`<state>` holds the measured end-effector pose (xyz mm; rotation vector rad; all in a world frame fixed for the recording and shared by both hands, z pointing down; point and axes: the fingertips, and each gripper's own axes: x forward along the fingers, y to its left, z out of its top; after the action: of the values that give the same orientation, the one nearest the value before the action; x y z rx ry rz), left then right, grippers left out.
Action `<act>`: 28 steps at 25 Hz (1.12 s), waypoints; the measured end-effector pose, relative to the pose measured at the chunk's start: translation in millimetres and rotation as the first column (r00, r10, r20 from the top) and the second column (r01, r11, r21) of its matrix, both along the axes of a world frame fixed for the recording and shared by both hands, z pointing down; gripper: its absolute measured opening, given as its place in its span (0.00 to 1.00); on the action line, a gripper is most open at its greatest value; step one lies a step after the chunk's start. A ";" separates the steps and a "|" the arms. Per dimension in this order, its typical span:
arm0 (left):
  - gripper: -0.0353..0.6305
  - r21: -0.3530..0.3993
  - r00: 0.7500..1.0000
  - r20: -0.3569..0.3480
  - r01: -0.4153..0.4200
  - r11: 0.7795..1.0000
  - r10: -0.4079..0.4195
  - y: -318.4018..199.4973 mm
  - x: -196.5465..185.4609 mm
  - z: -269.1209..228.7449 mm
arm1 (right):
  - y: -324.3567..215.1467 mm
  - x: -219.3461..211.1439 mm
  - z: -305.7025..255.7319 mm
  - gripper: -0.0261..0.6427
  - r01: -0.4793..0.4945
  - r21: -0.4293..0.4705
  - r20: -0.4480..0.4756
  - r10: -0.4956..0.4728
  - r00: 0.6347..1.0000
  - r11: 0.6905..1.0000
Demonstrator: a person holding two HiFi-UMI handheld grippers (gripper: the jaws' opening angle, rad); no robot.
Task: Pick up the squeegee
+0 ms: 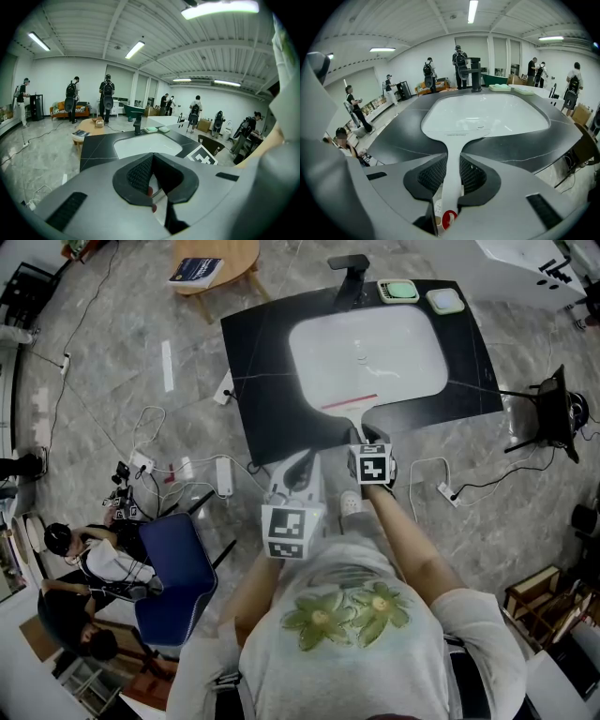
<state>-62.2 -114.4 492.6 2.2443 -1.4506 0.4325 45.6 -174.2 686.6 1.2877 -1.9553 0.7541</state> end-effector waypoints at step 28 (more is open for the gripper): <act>0.07 0.065 1.000 -0.002 -0.001 0.998 0.001 1.2 9.3 -21.2 | -0.8 1.7 -67.5 0.17 -0.034 0.129 0.124 0.018 0.992 0.991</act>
<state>-52.9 -113.2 471.4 2.2954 -1.4827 0.3878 47.3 -175.0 619.1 1.3753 -2.1201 0.7446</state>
